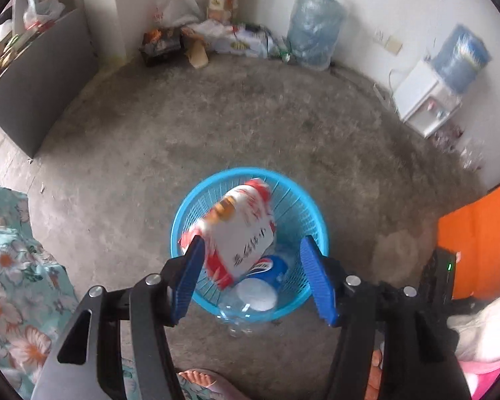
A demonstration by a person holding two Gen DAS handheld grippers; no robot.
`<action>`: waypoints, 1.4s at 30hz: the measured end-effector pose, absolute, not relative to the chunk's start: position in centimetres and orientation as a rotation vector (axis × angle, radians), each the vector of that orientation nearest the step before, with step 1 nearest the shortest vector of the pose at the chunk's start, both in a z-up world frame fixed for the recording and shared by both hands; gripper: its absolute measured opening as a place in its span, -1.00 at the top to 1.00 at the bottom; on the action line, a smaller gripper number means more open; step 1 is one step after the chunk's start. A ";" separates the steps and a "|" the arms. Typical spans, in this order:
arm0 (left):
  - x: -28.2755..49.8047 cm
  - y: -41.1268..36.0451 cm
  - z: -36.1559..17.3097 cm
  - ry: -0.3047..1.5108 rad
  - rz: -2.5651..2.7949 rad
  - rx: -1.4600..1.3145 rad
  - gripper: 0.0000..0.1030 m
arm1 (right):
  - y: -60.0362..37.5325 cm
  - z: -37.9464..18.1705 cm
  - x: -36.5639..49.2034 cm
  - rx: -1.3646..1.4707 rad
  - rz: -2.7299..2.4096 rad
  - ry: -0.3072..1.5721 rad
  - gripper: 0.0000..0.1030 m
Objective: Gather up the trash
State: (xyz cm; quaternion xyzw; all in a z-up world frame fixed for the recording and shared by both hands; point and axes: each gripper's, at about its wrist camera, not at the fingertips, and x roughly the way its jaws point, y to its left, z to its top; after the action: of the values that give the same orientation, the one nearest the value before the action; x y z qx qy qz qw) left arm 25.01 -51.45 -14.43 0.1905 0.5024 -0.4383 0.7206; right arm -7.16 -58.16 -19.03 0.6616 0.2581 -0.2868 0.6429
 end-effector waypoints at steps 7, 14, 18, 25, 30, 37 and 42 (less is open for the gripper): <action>22.4 -45.6 -4.4 0.920 -1.042 0.269 -0.24 | -56.9 -16.1 -9.1 1.426 -0.690 0.506 -0.48; 17.9 -34.3 4.8 0.727 -1.019 0.170 -0.51 | -53.7 -9.5 -6.0 1.305 -0.475 0.443 -0.48; 15.3 -25.9 7.6 0.654 -0.920 0.097 -0.82 | -49.4 -2.9 -3.9 1.104 -0.353 0.424 -0.58; 11.1 -12.6 9.7 0.604 -0.638 -0.063 -0.89 | -37.7 7.0 -1.4 0.529 -0.283 0.389 -0.84; 7.2 -5.7 8.6 0.565 -0.372 -0.140 -0.89 | -30.7 8.7 -0.4 0.352 -0.195 0.441 -0.84; 2.7 -0.9 5.8 0.495 -0.151 -0.055 -0.89 | -23.8 6.8 -0.4 0.158 -0.168 0.611 -0.85; 2.2 0.9 2.2 0.624 -0.073 -0.126 -0.89 | -20.1 3.9 -2.1 0.041 -0.216 0.712 -0.85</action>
State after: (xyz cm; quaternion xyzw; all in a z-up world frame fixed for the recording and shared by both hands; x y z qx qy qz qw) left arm 2.21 0.91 2.22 -0.0620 0.3069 -0.0360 0.9490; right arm -2.11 -20.14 3.93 0.0200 0.3476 -0.1054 0.9315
